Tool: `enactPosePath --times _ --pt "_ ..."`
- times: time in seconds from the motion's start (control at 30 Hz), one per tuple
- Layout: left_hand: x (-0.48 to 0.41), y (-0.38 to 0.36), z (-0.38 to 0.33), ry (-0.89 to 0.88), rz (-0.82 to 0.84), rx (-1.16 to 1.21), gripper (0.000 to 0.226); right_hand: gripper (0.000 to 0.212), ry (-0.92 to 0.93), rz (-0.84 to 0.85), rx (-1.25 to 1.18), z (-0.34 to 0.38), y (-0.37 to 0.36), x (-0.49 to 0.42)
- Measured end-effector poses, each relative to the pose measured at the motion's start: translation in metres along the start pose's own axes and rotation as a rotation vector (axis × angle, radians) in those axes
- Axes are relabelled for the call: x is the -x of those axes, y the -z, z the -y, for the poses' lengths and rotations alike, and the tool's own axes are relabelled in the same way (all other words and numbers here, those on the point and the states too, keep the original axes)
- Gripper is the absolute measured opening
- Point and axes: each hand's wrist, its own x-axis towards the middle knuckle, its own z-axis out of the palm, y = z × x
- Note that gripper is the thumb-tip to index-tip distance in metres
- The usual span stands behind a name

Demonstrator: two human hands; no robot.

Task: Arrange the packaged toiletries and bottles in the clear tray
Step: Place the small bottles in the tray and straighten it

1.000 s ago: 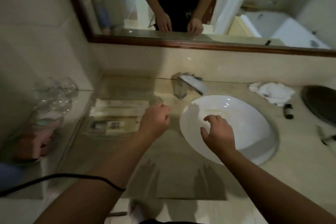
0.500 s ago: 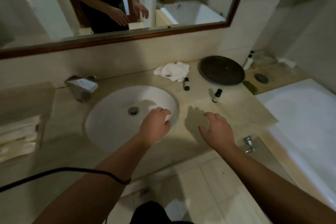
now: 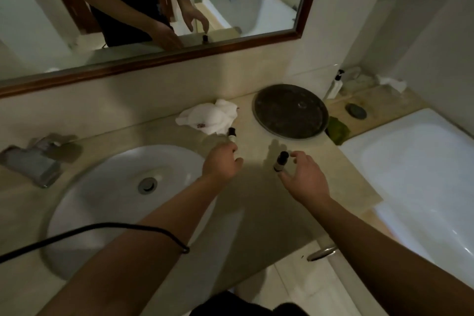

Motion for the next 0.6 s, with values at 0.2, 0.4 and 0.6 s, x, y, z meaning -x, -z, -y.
enactPosePath --times 0.2,0.4,0.6 --pt "-0.051 -0.016 0.004 0.119 -0.097 -0.018 0.036 0.053 -0.071 0.148 -0.147 -0.010 -0.018 -0.039" --pt "-0.085 -0.030 0.001 0.288 -0.092 -0.108 0.048 0.025 0.037 0.349 -0.146 -0.031 -0.031 -0.072" --pt "-0.104 -0.040 -0.009 0.501 -0.124 -0.034 0.029 0.025 0.157 0.432 -0.220 -0.039 -0.029 -0.097"
